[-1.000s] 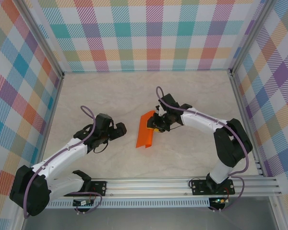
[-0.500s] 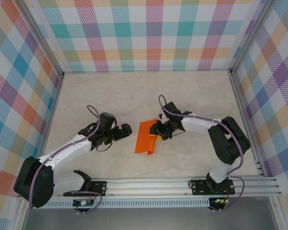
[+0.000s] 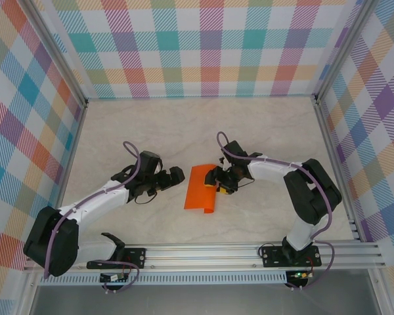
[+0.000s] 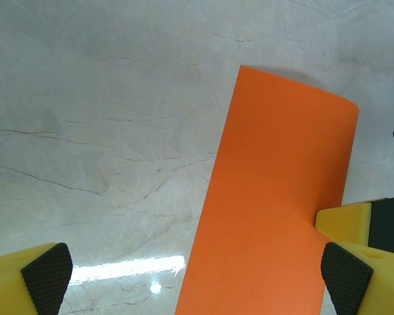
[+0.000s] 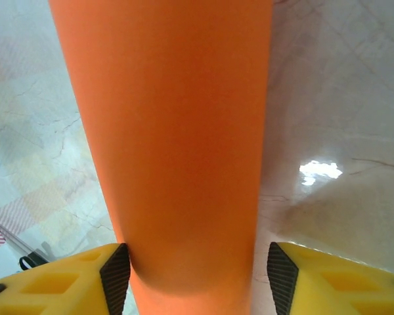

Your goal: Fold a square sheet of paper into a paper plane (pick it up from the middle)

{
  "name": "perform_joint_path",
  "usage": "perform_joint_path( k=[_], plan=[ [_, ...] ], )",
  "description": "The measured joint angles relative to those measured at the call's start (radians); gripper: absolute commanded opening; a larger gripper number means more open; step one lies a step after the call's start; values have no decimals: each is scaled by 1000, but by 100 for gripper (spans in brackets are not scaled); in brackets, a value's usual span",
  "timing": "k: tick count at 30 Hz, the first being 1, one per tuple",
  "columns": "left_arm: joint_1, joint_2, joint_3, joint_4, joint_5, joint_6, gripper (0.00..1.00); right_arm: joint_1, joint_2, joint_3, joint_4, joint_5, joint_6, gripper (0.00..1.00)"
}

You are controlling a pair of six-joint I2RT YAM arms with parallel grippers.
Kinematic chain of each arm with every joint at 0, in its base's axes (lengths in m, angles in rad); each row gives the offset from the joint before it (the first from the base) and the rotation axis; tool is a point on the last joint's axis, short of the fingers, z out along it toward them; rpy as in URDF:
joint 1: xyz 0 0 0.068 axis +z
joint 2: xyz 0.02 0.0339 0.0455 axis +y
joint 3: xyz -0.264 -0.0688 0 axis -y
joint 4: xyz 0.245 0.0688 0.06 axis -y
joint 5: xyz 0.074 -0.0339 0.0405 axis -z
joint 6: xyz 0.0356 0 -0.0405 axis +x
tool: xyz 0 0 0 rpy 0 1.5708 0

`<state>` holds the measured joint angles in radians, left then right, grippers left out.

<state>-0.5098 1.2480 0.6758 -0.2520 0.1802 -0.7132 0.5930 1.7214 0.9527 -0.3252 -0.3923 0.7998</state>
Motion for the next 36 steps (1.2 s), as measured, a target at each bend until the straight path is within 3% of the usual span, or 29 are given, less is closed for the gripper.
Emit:
perform_joint_path(
  k=[8,16,36],
  plan=[
    [-9,20,15,0,11,0,100,-29,-42,-5,-36,23,-22,73],
    [-22,29,23,0,14,0,99,-43,-64,-11,-84,48,-42,72],
    [-143,207,111,82,60,-64,75,-56,-80,-19,-221,188,-106,73]
  ],
)
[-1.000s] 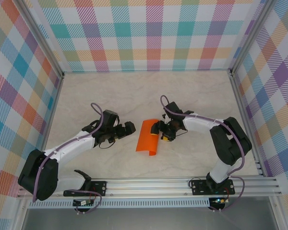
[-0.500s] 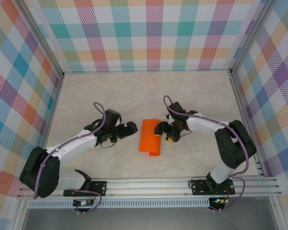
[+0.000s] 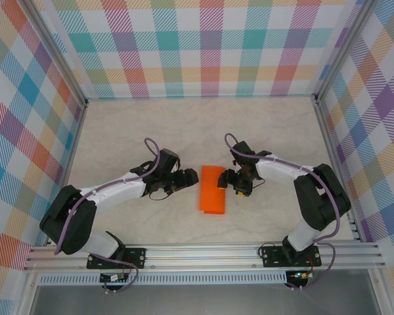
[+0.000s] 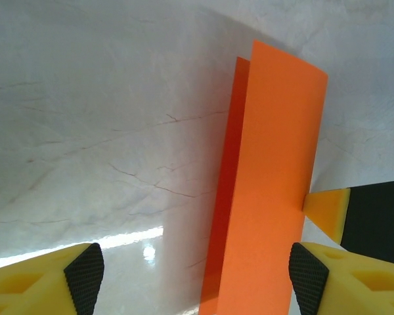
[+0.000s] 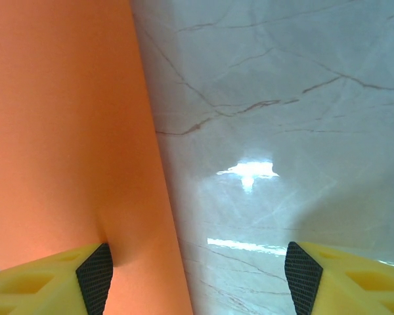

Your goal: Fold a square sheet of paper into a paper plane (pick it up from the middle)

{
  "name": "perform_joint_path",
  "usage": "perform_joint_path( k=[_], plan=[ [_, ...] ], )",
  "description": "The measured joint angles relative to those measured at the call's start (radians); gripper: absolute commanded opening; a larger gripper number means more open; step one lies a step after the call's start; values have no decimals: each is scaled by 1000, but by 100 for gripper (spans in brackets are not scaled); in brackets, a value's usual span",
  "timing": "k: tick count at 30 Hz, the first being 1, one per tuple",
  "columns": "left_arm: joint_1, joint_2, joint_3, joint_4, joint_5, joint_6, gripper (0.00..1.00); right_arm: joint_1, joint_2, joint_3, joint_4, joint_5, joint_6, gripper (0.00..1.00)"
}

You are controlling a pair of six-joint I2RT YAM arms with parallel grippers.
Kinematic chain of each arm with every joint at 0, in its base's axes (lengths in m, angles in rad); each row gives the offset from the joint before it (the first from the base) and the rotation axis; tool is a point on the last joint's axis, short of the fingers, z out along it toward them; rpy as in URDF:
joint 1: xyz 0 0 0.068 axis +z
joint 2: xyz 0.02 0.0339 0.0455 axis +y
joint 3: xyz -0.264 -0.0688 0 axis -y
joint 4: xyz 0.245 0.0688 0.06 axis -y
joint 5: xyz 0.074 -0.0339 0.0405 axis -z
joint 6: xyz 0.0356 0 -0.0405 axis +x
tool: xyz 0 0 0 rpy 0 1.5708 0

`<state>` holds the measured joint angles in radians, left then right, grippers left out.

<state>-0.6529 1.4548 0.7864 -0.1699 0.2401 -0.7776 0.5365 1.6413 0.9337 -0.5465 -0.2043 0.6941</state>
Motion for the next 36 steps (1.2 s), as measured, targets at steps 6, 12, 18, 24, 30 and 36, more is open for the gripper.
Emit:
perform_joint_path(
  k=[6,12,18,24,30,36],
  plan=[
    [-55,109,61,40,18,-23,72,0,0,0,2,7,1,73],
    [-73,183,77,88,48,-48,66,0,0,0,3,10,1,74],
    [-74,203,77,129,75,-74,62,0,0,0,2,11,1,74],
    [-74,231,59,254,127,-119,50,0,-1,-7,2,14,1,75],
    [-74,237,56,281,137,-129,41,0,-10,-10,-1,14,1,75],
    [-73,237,55,281,131,-127,23,0,-18,-10,-1,10,1,77]
  ],
)
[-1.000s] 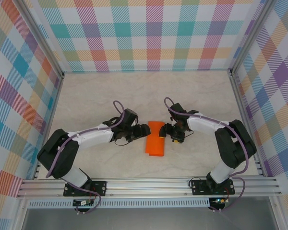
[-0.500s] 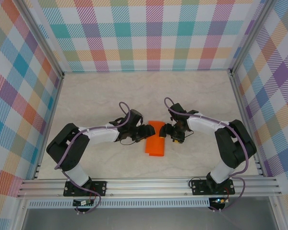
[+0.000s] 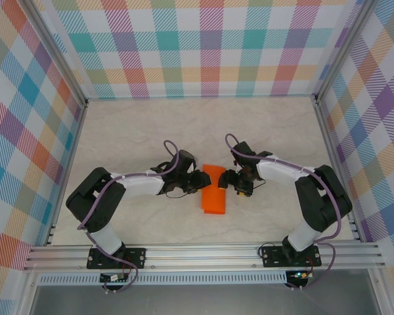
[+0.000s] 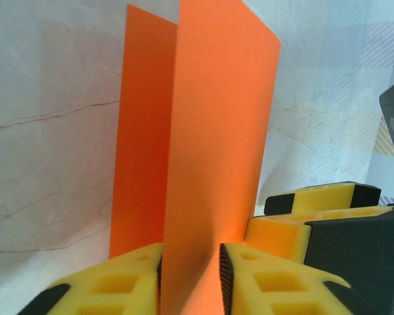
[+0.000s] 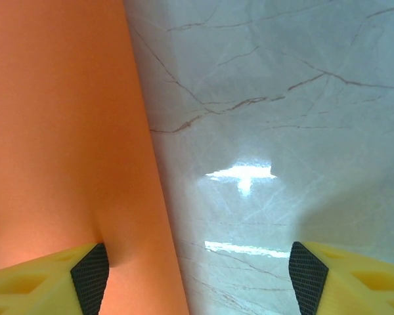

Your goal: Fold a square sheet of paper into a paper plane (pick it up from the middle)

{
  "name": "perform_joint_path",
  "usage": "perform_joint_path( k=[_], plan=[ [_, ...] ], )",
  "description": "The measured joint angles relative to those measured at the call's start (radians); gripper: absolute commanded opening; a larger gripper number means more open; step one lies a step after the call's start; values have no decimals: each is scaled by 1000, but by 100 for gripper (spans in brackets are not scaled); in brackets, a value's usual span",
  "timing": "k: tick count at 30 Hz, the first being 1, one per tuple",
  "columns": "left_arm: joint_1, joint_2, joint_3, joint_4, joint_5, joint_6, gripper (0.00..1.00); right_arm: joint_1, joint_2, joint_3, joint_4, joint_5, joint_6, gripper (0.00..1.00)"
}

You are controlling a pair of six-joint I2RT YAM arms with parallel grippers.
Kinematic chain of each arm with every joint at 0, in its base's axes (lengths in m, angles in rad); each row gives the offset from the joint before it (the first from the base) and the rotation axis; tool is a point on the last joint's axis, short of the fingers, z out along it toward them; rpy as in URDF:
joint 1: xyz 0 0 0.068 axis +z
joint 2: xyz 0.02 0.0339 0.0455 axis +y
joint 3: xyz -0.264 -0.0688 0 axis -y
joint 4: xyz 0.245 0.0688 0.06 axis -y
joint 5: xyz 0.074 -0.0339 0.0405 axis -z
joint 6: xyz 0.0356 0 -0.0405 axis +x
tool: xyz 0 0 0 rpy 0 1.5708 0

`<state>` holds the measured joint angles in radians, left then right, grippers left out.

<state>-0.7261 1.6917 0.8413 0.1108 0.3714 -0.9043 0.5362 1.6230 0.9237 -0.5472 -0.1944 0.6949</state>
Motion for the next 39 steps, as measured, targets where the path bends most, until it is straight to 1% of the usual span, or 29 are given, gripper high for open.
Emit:
perform_joint_path(
  k=[5,7,13,18,22,24,25,27,29,30,33,39],
  plan=[
    [0,0,0,-7,-18,22,8,-11,-55,-26,37,-61,1,79],
    [0,0,1,-7,-21,33,6,-14,-71,-27,47,-89,3,80],
    [-1,0,13,-7,-21,45,7,-14,-74,-27,90,-155,4,80],
    [-5,2,21,-11,-21,57,10,-16,-29,-27,81,-139,4,76],
    [-6,2,28,-33,-24,63,15,-16,-22,-29,75,-107,4,75],
    [-6,2,28,-45,-32,64,20,-16,-22,-29,73,-97,4,74],
    [-6,2,28,-51,-36,66,25,-16,-22,-29,72,-92,4,74],
    [-6,0,28,-75,-48,73,28,-16,-21,-29,67,-82,4,74],
    [-6,-11,28,-103,-62,80,34,-16,-20,-29,60,-72,4,74],
    [-6,-21,28,-117,-70,84,36,-16,-18,-29,58,-66,4,74],
    [-6,-59,28,-154,-98,89,37,-16,-10,-29,53,-50,4,74],
    [-7,-117,28,-198,-159,90,37,-16,13,-27,35,-18,5,74]
  ],
)
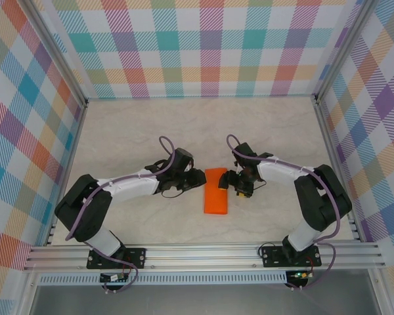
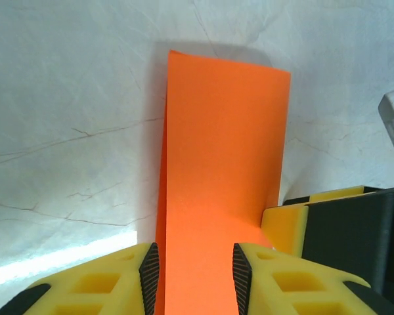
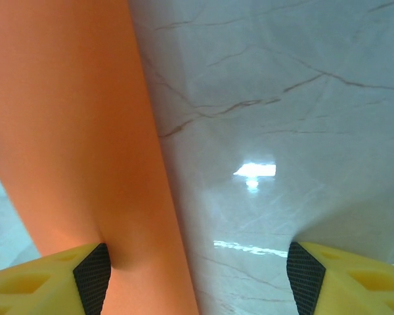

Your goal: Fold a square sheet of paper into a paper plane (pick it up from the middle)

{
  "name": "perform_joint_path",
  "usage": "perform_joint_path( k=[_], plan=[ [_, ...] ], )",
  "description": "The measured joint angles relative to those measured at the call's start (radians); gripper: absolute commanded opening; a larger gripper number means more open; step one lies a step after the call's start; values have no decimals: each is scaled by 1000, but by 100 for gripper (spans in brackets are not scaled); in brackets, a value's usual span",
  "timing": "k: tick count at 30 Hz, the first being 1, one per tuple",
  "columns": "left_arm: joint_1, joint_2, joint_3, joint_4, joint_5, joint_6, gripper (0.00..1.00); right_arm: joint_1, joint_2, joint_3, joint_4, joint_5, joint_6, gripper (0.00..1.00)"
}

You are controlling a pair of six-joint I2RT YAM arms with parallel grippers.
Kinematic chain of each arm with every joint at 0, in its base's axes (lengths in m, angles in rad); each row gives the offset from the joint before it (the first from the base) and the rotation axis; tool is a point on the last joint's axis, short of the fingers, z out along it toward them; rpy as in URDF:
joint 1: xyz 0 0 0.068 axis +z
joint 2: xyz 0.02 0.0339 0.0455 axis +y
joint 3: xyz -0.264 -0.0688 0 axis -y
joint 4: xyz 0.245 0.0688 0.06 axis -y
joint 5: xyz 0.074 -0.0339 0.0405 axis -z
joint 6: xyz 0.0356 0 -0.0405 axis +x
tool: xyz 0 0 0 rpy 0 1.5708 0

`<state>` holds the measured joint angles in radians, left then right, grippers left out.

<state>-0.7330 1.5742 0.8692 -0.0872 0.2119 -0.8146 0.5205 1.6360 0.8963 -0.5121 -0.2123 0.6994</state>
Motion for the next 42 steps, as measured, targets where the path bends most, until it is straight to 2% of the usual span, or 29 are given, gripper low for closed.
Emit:
perform_joint_path(
  k=[8,42],
  plan=[
    [0,-34,-1,-19,-49,-1,37,0,23,31,-36,24,-1,75],
    [-2,-34,-3,-19,-49,-3,37,6,79,95,-114,48,-28,75]
  ],
)
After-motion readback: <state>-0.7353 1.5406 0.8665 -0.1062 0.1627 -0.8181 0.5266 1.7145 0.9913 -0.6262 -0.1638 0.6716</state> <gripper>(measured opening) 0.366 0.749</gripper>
